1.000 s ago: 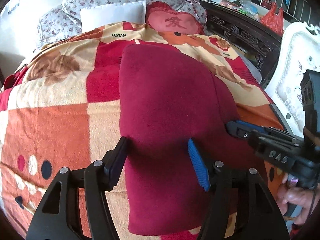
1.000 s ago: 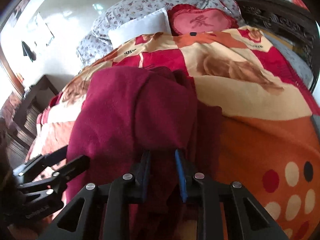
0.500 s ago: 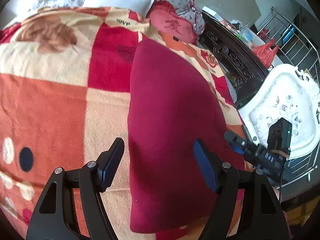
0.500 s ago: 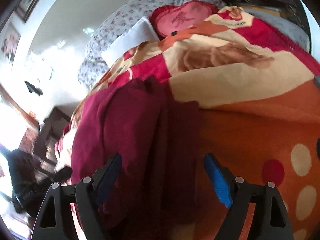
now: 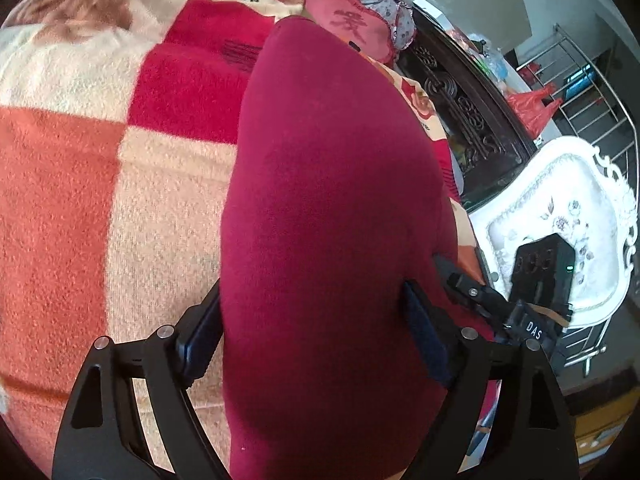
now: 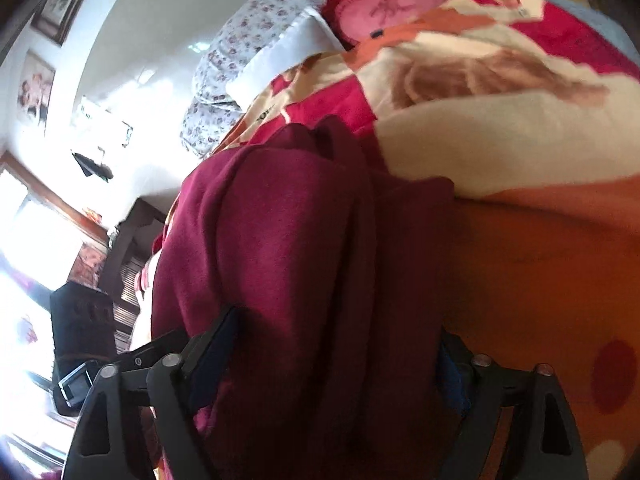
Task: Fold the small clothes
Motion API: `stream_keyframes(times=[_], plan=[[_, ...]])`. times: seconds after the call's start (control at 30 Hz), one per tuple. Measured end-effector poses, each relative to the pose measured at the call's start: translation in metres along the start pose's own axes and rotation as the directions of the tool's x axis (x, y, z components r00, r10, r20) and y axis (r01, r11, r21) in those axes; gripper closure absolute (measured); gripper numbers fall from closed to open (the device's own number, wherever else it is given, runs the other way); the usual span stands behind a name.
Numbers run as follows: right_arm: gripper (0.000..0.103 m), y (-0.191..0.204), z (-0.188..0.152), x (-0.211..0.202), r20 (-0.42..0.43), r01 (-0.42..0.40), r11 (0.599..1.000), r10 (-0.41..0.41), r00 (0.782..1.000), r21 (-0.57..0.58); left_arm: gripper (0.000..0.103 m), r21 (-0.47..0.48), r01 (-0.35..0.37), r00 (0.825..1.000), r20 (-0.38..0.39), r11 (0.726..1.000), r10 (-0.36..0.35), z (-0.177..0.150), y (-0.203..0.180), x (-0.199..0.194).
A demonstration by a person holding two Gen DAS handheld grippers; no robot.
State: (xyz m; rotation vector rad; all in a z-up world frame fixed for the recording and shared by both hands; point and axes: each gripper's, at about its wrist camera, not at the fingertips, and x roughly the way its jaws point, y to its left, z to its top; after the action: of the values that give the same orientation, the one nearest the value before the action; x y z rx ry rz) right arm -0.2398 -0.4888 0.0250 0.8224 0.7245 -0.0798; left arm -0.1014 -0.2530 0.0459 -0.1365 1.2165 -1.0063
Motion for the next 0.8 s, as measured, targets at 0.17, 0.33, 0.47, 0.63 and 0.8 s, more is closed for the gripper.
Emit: stream_keyframes(times=[0.17, 0.33, 0.47, 0.63, 0.8], plan=[[0.065, 0.021, 0.000, -0.018, 0.020, 0.040, 0.997, -0.038, 0.999, -0.063, 0.041, 0.020, -0.028, 0.999, 0.026, 0.999, 0.028, -0.004, -0.008, -0.014], [0.069, 0.049, -0.007, -0.042, 0.016, -0.004, 0.996, 0.006, 1.000, -0.085, 0.045, 0.042, -0.028, 0.999, 0.043, 0.999, 0.026, -0.014, -0.015, -0.051], [0.069, 0.079, -0.028, -0.049, -0.013, -0.049, 0.994, 0.048, 0.999, -0.101, 0.045, 0.038, -0.067, 0.997, 0.052, 0.997, 0.065, -0.031, -0.010, -0.091], [0.069, 0.105, -0.065, -0.036, -0.075, -0.079, 0.989, 0.070, 0.995, -0.127, 0.045, 0.053, -0.168, 0.984, 0.066, 0.984, 0.165, -0.073, 0.011, -0.125], [0.054, 0.105, -0.095, -0.007, -0.162, 0.065, 0.991, -0.084, 0.983, -0.119, 0.043, 0.018, -0.230, 0.973, 0.002, 0.973, 0.230, -0.103, 0.037, -0.112]])
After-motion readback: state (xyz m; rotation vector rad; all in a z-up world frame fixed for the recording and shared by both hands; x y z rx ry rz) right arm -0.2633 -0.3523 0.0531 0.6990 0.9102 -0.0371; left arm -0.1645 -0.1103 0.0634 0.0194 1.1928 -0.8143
